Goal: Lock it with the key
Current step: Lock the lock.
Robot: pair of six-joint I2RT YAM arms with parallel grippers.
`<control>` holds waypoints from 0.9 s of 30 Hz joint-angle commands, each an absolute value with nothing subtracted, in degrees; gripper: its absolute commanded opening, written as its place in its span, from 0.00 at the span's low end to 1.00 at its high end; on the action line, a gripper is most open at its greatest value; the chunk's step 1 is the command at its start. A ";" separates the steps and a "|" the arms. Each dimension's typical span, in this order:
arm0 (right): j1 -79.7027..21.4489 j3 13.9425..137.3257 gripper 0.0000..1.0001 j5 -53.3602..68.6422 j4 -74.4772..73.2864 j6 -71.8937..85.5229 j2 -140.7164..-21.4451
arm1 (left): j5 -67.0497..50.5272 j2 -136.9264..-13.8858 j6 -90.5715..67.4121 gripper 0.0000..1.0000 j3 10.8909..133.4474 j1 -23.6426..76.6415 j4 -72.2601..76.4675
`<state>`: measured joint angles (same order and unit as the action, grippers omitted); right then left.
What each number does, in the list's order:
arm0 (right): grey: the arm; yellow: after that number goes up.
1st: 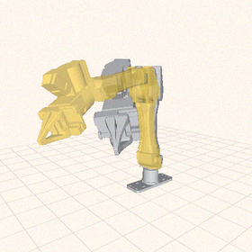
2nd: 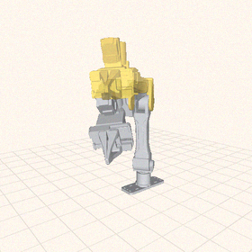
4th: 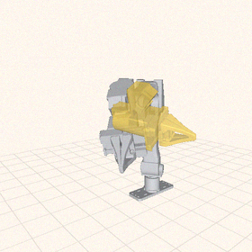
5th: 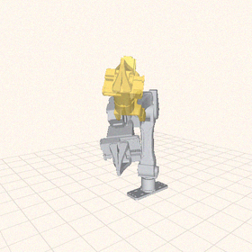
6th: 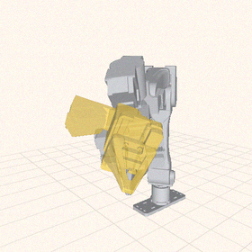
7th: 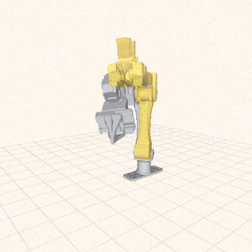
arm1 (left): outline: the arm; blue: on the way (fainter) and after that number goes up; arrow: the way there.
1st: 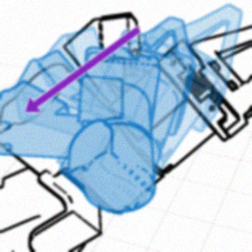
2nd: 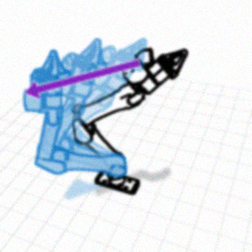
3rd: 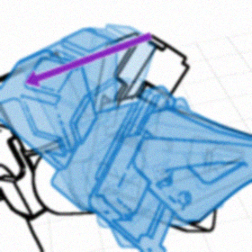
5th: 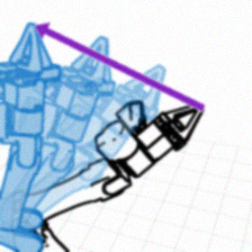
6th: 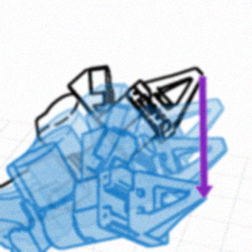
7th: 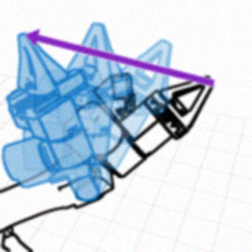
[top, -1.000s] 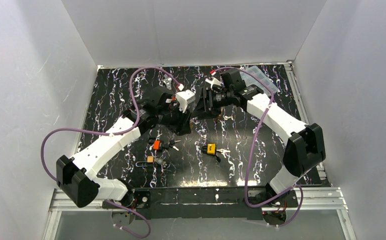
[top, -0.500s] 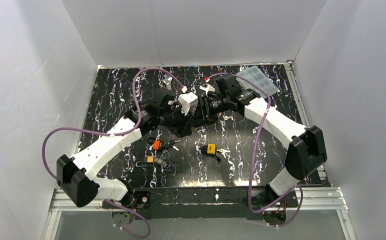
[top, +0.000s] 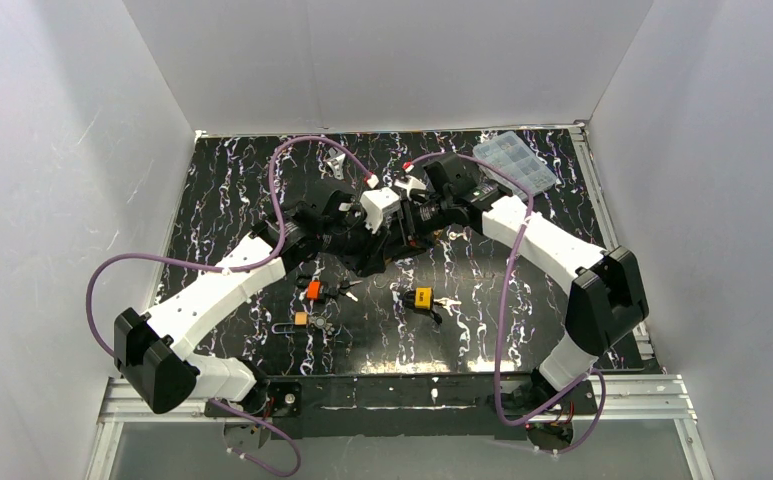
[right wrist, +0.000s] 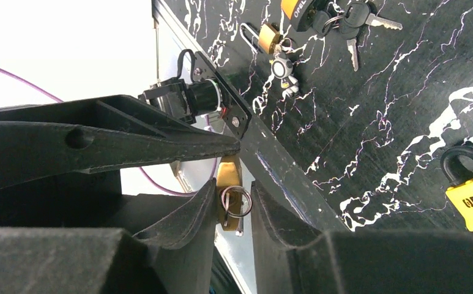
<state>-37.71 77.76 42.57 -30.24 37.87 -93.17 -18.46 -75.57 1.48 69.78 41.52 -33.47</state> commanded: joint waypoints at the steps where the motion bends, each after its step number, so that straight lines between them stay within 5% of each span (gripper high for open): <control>1: -38.30 79.24 0.32 42.58 -31.59 36.57 -93.75 | -19.39 -75.14 2.37 0.00 71.30 41.95 -33.13; 5: -38.32 79.07 0.19 42.41 -30.82 37.04 -93.35 | -19.51 -75.32 2.50 0.00 71.30 42.14 -33.13; 7: -38.27 79.04 0.01 42.49 -30.04 37.72 -93.08 | -19.13 -75.20 2.20 0.00 71.30 42.15 -33.13; 10: -38.32 78.11 0.01 42.52 -27.25 40.04 -91.67 | -16.06 -74.51 1.41 0.19 72.02 42.14 -33.87; 12: -38.04 76.90 0.01 43.17 -23.50 42.09 -90.11 | -13.37 -73.68 0.96 0.43 72.81 42.13 -34.66; 16: -36.13 72.58 0.01 46.23 -11.81 49.46 -86.00 | -11.00 -71.56 -0.46 0.62 75.44 41.99 -36.61; 22: -32.52 66.97 0.01 48.48 3.52 59.75 -79.51 | -11.52 -67.86 -3.01 0.76 78.94 41.44 -37.98; 27: -30.83 63.25 0.01 47.96 16.55 66.52 -74.14 | -18.47 -66.89 -5.61 0.70 81.11 40.03 -38.19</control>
